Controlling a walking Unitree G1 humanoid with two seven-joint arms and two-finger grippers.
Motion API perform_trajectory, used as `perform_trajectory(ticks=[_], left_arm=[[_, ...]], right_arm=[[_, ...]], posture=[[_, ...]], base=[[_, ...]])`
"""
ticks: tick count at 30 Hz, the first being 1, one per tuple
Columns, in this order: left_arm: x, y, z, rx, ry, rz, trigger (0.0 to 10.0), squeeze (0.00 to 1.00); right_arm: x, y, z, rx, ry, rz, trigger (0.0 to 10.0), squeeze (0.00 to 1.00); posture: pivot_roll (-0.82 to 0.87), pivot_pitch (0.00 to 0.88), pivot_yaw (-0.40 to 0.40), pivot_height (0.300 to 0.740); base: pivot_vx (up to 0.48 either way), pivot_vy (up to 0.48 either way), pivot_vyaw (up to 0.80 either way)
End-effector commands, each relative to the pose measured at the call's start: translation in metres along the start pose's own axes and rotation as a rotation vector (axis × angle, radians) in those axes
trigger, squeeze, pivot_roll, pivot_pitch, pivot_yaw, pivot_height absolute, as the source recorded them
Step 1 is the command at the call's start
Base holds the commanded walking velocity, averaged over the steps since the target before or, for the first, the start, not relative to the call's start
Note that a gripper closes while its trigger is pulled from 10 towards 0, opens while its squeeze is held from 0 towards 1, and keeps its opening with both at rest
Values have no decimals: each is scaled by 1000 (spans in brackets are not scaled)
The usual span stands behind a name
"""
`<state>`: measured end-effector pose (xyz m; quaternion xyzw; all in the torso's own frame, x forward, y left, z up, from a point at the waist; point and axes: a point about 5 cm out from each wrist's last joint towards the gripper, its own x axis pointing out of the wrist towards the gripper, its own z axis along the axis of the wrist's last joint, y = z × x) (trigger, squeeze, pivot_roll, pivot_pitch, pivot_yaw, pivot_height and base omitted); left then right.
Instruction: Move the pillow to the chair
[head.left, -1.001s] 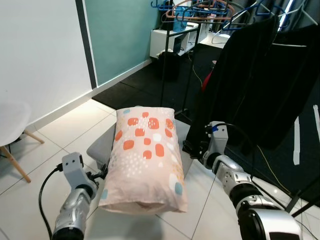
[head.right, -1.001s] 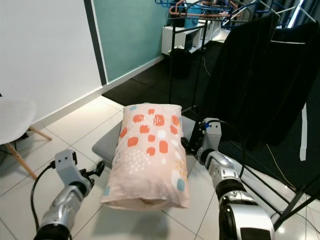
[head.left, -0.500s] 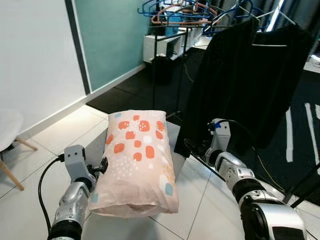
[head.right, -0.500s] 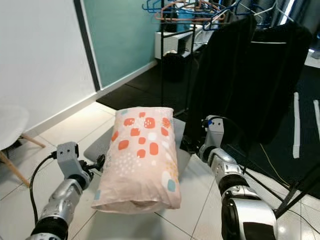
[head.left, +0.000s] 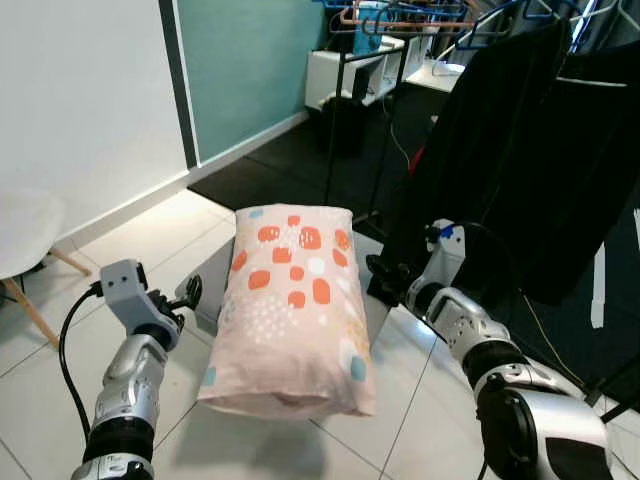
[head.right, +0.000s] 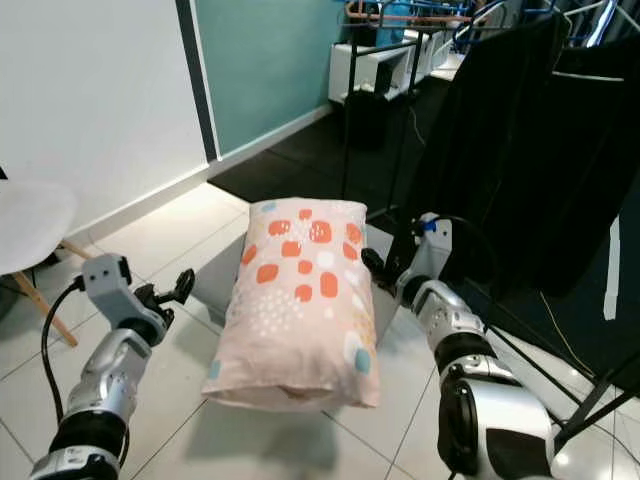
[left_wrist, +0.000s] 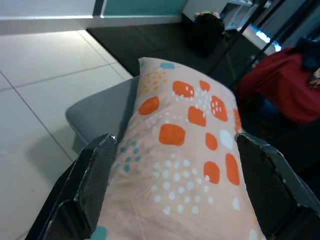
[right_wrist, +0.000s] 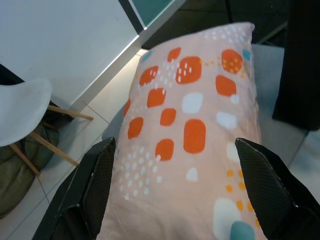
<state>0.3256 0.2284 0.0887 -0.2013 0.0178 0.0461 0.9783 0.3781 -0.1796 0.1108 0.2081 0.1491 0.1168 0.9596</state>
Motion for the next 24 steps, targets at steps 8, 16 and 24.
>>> perform_trajectory(ticks=[8,16,24], left_arm=[[4,-11,19,-45,-64,-77,10000,0],[13,-33,58,-116,-161,-186,10000,0],[13,-31,81,-369,-290,-184,10000,0]], right_arm=[[-2,-7,17,95,-45,-36,10000,0],[-7,-8,59,295,-267,69,10000,0],[-3,-2,47,398,-273,104,10000,0]], posture=[[-192,0,-63,586],[-185,0,-30,546],[-187,24,-17,511]], base=[[0,0,0],[0,0,0],[0,0,0]])
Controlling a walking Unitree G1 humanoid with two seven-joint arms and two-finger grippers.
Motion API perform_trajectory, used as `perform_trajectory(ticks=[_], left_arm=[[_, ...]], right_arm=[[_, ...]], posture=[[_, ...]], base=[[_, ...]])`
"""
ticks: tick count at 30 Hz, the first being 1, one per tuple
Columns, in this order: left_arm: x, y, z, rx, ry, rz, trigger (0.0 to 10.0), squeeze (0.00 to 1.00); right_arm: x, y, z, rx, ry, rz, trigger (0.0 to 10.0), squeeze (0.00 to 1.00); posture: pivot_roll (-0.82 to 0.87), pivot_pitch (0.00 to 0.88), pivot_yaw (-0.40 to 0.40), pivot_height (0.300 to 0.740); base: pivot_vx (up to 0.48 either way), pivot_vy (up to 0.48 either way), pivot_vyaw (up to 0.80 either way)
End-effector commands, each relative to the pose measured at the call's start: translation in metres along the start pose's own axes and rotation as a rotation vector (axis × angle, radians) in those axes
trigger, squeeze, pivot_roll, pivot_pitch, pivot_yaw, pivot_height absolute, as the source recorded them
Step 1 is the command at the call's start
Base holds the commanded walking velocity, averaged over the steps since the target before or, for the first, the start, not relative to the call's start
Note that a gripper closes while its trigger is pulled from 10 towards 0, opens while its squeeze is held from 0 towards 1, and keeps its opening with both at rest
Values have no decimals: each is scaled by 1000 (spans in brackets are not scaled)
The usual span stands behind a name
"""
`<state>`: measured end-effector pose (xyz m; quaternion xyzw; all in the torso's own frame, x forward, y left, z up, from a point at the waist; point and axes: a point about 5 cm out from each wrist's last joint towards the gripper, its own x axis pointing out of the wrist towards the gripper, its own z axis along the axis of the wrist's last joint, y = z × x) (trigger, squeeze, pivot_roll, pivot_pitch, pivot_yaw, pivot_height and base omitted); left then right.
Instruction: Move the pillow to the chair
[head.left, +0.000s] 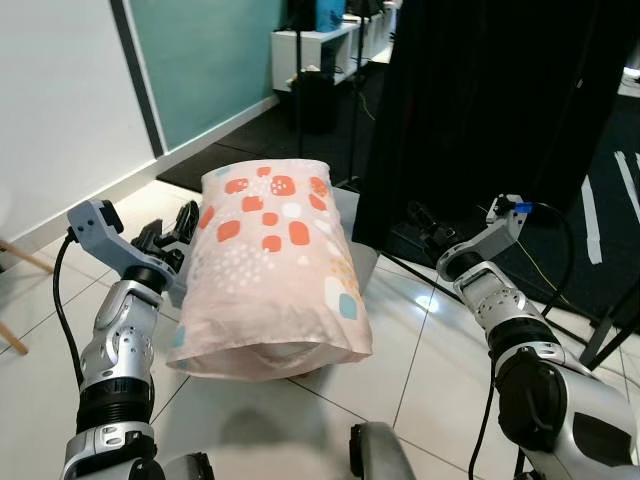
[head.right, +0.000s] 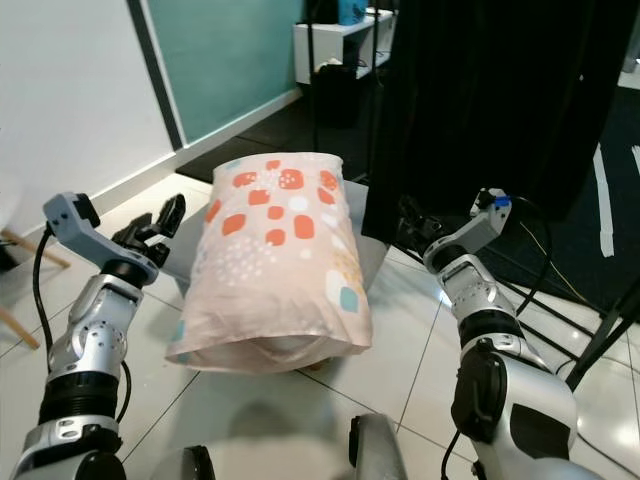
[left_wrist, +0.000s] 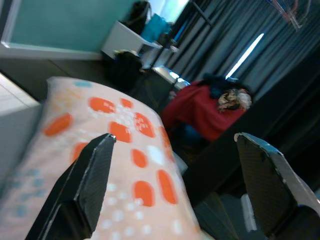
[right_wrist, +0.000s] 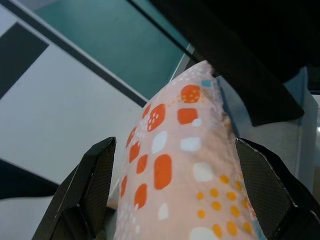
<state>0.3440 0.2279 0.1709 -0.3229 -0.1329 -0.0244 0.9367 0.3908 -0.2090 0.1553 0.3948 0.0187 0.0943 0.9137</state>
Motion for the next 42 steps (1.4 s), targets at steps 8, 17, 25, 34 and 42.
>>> perform_trajectory(ticks=[8,17,25,34,42], left_arm=[[-3,16,12,-154,-78,107,10000,0],[-24,44,0,-60,10,258,10000,0],[-46,56,7,36,64,341,10000,1000],[-27,37,17,-75,29,298,10000,1000],[14,1,26,-304,-16,134,10000,0]], right_arm=[[5,11,-33,11,109,9,10000,0],[4,7,-47,-82,177,-69,10000,196],[5,10,-48,-125,210,-67,10000,1000],[16,37,-57,-56,256,63,10000,1000],[20,46,-57,-4,255,69,10000,0]], posture=[[-181,57,-28,481],[-160,127,-24,461],[-115,300,-38,461],[-94,448,-29,461],[-95,560,-10,461]], base=[[0,0,0],[0,0,0],[0,0,0],[0,0,0],[0,0,0]])
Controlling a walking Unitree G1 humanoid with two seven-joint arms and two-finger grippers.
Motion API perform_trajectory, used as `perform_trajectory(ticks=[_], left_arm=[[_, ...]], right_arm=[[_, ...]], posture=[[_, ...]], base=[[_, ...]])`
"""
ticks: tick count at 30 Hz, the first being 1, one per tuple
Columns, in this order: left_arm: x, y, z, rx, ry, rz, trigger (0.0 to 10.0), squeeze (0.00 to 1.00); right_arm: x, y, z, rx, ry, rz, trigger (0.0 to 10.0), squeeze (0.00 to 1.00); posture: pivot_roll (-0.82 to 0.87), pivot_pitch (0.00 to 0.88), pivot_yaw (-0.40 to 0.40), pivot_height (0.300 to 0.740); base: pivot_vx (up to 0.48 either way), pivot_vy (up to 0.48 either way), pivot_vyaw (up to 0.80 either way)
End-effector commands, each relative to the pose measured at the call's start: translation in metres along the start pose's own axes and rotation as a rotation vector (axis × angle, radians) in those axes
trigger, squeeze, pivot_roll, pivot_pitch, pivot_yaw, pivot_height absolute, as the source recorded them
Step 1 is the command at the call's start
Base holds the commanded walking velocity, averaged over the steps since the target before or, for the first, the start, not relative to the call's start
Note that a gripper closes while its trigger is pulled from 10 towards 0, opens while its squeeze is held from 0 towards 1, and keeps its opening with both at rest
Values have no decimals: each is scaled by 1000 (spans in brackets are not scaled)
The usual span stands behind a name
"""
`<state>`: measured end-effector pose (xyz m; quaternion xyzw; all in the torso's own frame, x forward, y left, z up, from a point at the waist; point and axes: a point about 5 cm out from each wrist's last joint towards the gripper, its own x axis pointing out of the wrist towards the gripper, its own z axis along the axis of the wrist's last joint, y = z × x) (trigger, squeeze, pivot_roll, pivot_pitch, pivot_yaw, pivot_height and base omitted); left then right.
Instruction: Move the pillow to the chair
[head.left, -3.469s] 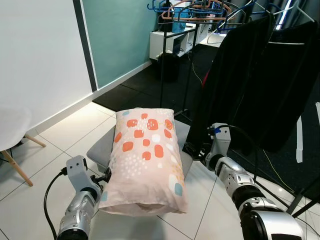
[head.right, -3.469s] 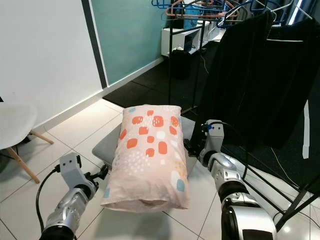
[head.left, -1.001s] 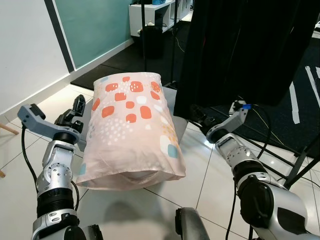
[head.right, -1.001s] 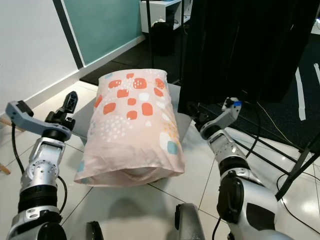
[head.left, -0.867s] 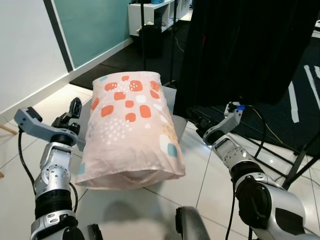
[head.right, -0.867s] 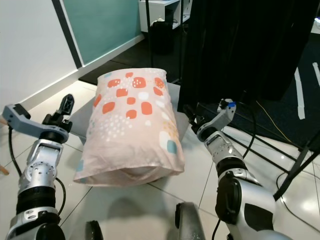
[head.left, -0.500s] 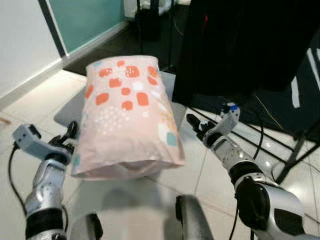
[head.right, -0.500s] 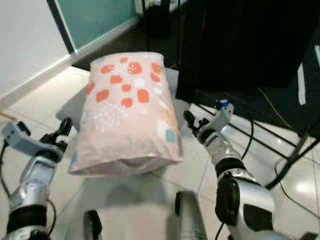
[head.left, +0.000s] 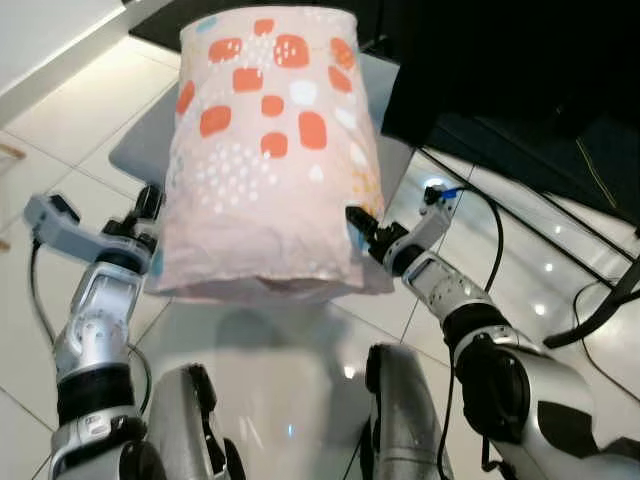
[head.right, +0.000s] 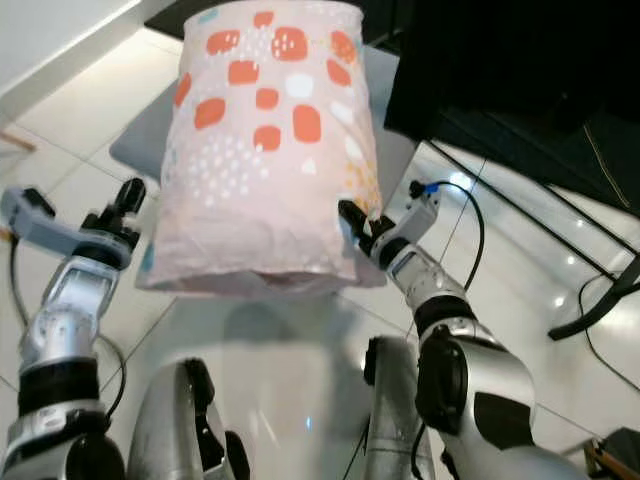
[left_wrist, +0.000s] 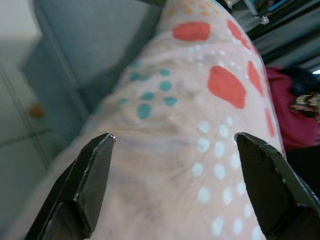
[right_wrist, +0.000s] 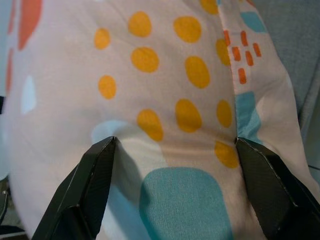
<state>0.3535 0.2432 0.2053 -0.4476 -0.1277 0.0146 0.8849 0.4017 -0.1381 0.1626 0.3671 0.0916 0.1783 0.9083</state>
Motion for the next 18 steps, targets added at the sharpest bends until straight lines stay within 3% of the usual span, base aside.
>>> perform_trajectory(ticks=[1,7,8,13,14,18], left_arm=[[-1,4,-5,-79,24,7,10000,0],[9,-7,-12,-128,63,-37,10000,0],[13,-12,-20,-142,97,-49,10000,0],[12,-13,-24,-151,115,-47,10000,0],[10,-12,-26,-151,131,-36,10000,0],[8,-4,-32,-119,172,17,10000,0]], right_arm=[[-1,-4,-12,53,45,-15,10000,0],[-1,-2,-9,98,35,-3,10000,0],[2,6,-4,141,29,51,10000,0],[4,15,-3,137,46,122,10000,0],[6,19,-7,99,82,143,0,0],[8,22,-13,34,136,132,0,0]], posture=[[-101,576,-8,461],[-106,569,-5,461],[-117,579,1,461],[-115,575,-1,461],[-115,575,-4,461],[-119,569,-8,461]], base=[[0,0,0],[0,0,0],[0,0,0],[0,0,0],[0,0,0],[0,0,0]])
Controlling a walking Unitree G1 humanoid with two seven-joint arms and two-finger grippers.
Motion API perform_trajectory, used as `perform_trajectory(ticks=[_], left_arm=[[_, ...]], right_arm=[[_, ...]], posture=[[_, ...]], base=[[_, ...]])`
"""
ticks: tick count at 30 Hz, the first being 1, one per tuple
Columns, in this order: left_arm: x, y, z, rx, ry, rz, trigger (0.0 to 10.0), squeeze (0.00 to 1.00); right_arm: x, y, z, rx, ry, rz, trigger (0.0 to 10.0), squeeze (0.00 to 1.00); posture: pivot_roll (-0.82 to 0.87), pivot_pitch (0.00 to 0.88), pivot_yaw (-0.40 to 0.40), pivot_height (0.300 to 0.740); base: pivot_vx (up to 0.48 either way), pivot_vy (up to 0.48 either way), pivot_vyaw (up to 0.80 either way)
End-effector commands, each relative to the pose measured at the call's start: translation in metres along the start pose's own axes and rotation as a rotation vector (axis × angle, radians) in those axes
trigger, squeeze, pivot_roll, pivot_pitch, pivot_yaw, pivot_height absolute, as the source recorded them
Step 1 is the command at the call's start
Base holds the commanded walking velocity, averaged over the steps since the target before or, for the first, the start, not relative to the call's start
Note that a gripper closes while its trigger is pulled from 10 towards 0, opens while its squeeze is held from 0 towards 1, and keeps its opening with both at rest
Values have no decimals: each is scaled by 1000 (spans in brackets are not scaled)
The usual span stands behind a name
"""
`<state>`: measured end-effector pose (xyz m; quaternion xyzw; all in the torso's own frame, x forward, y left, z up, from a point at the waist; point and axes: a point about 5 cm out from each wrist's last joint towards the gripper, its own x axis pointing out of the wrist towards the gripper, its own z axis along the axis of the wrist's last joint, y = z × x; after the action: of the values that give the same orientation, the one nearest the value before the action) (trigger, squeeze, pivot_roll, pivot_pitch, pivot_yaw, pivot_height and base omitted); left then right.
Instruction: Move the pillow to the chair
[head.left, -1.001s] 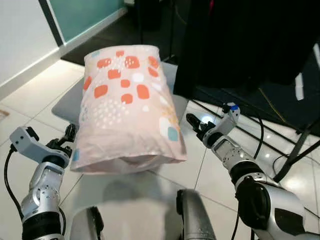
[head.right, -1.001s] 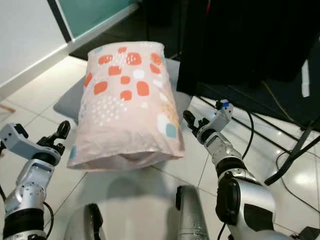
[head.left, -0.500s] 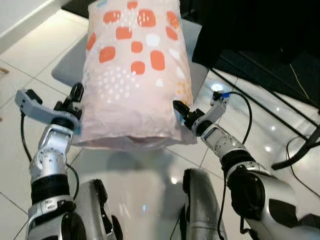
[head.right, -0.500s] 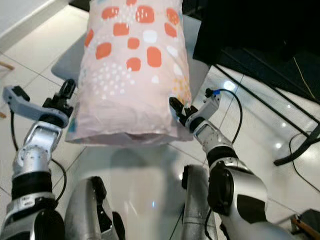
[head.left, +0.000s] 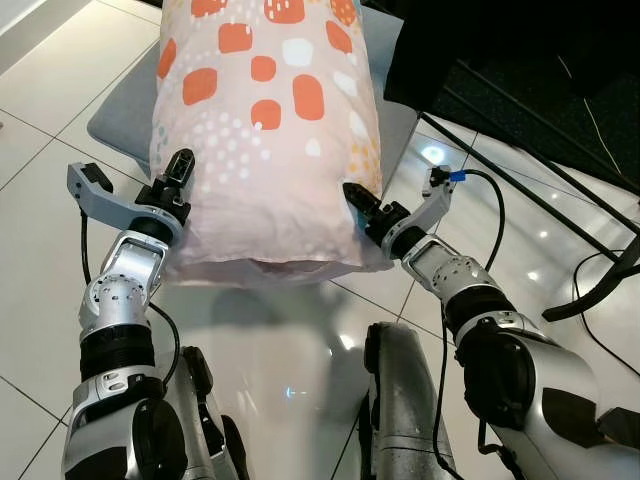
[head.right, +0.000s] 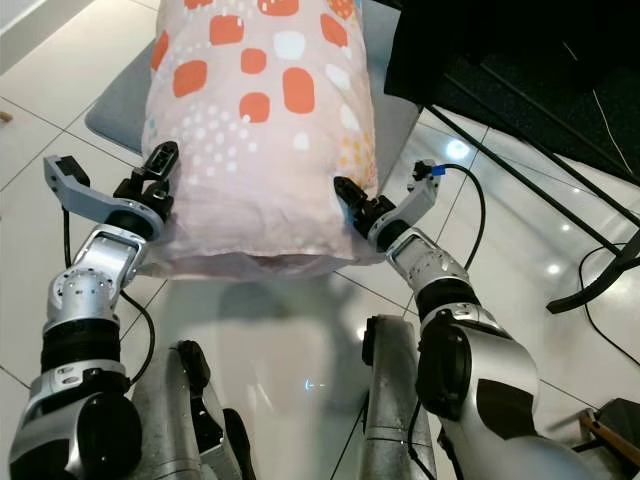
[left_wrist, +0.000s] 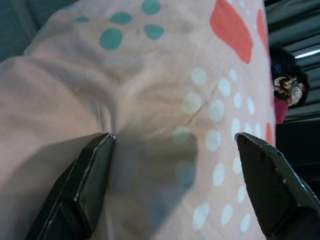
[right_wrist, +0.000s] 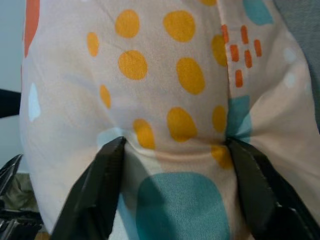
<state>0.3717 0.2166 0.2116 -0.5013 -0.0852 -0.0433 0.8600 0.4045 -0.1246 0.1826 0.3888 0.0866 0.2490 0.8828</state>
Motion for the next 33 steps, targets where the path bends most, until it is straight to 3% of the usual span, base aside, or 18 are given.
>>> perform_trajectory(ticks=[1,3,6,10,12,17,24,26,30,31,32,33], left_arm=[[-7,16,-9,6,46,70,10000,0],[-15,31,-2,85,35,159,10000,0],[-18,34,4,119,18,181,10000,0],[-20,35,15,158,-14,191,10000,0],[-27,31,44,223,-98,199,10000,0],[-36,31,52,226,-130,212,10000,0],[-47,31,54,213,-157,222,10000,0],[-54,29,47,231,-139,219,10000,0],[-54,29,47,231,-139,219,10000,0],[-59,25,35,259,-108,198,10000,0],[-60,23,31,269,-98,188,10000,0],[-60,23,31,269,-98,188,10000,0]], right_arm=[[2,-1,-20,-2,96,-15,0,0],[3,1,-21,-17,118,-12,0,0],[3,1,-21,-19,123,-8,0,0],[3,1,-21,-17,123,-2,0,0],[2,4,-14,17,87,39,0,0],[2,10,-1,53,25,115,0,0],[0,11,19,53,-63,116,0,0],[-2,12,42,56,-171,73,0,0],[-2,12,42,56,-171,73,0,0],[-4,14,58,-70,-224,32,0,0],[-5,16,63,-136,-236,21,0,0],[-5,16,63,-136,-236,21,0,0]], posture=[[-119,569,-8,461],[-120,572,-19,461],[-120,574,-19,461],[-117,575,-21,461],[-116,578,-21,461],[-114,569,-29,461],[-119,548,-34,461],[-125,510,-34,461],[-125,510,-34,461],[-131,436,-38,461],[-133,428,-39,461],[-133,428,-39,461]], base=[[0,0,0],[0,0,0],[0,0,0],[0,0,0],[0,0,0],[0,0,0],[0,0,0],[0,0,0],[0,0,0],[0,0,0],[0,0,0],[0,0,0]])
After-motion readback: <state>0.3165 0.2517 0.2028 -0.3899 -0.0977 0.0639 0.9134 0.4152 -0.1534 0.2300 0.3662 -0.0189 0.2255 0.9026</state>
